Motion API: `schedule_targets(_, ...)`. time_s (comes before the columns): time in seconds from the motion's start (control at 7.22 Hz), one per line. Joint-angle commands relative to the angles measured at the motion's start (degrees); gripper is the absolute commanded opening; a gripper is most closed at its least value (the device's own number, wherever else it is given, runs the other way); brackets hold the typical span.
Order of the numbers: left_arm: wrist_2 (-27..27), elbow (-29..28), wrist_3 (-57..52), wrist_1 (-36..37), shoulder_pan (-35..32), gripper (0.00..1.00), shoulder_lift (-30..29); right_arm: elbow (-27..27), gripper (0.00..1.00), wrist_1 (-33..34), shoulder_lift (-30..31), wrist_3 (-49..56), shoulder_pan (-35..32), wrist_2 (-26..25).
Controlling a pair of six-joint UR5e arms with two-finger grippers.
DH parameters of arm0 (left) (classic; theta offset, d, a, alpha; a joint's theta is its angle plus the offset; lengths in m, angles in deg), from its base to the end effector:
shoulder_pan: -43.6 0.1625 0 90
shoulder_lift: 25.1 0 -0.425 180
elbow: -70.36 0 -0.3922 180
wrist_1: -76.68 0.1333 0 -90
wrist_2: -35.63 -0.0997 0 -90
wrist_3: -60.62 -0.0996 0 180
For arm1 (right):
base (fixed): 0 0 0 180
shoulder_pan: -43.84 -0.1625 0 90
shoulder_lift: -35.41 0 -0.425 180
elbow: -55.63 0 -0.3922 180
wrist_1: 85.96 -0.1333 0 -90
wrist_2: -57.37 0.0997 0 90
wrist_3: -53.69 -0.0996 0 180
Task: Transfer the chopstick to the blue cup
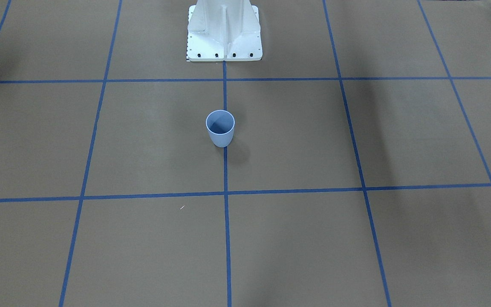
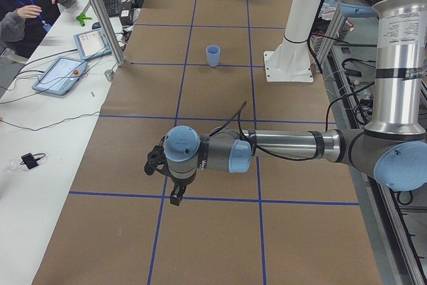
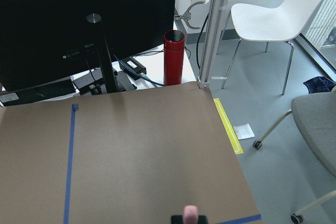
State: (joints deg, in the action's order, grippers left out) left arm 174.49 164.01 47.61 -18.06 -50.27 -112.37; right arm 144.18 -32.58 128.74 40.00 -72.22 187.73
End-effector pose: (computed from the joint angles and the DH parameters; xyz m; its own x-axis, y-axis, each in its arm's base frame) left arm -0.0904 -0.4726 0.6361 0.6596 0.2525 -0.7080 -0.0835 0.9607 0.2648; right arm 0.2775 -0.4108 0.6313 0.7226 0.2077 0.6594 -0.5601 0.7349 0.3824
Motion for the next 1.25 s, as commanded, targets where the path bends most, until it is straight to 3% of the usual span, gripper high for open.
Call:
schedule_targets(0.0,0.00,0.04,-0.08,0.00,-0.09,0.98,0.00,6.33,0.00,10.72,-3.41,-0.81,1.00,-0.01)
schedule_targets(0.28,0.00,0.13,-0.08,0.00,-0.09,0.98,0.00,10.22,0.00,12.27,-4.74,-5.34,6.51,0.16)
schedule_targets(0.55,0.09,0.13,-0.16,-0.18,-0.09,0.98,0.00,10.59,0.00,12.53,-9.81,-7.14,12.67,0.42)
schedule_targets(1.11,-0.17,2.93,3.93,-0.44,-0.17,0.98,2.28,15.14,0.00,12.62,-14.93,-23.37,26.47,0.60)
